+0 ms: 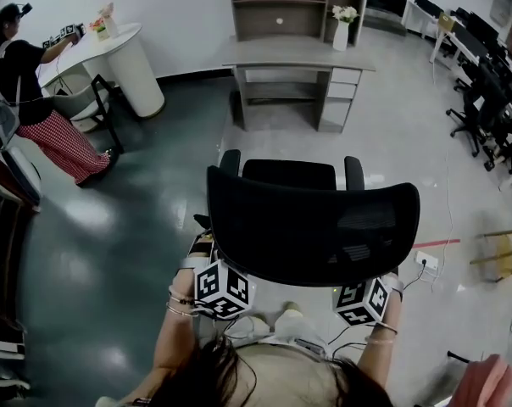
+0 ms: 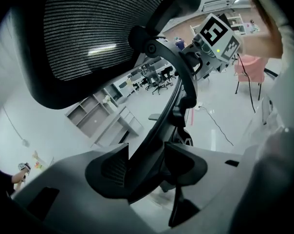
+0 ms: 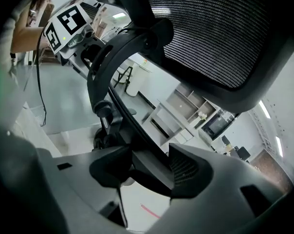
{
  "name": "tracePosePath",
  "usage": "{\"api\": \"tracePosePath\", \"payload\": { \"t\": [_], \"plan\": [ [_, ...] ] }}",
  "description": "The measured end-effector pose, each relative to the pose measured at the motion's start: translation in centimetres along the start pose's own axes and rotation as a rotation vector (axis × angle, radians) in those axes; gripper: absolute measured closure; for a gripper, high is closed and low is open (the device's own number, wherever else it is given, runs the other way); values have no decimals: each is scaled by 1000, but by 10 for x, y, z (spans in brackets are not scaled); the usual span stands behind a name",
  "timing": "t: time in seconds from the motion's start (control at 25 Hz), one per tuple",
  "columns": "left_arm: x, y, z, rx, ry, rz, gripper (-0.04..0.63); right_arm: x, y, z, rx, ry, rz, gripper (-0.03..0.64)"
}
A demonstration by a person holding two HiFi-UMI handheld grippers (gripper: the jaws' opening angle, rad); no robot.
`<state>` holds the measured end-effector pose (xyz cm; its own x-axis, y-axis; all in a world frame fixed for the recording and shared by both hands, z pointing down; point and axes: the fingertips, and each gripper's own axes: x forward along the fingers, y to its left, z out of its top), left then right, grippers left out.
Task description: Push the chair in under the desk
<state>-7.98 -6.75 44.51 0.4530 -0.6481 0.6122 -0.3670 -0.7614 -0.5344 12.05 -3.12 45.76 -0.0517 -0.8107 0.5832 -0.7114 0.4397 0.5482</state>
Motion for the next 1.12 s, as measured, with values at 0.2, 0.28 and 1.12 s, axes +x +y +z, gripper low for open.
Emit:
{"api": "tracePosePath", "payload": {
  "t": [0.2, 0.28, 1.12],
  "plan": [
    [13, 3, 12, -39, 17, 33, 361, 10, -20, -3, -18, -22, 10, 391],
    [17, 5, 12, -53, 30, 38, 360, 13, -24, -2, -31, -45, 9, 391],
    [54, 33, 36, -92, 50, 81, 360, 58, -71, 7, -66, -100, 36, 390]
  ]
}}
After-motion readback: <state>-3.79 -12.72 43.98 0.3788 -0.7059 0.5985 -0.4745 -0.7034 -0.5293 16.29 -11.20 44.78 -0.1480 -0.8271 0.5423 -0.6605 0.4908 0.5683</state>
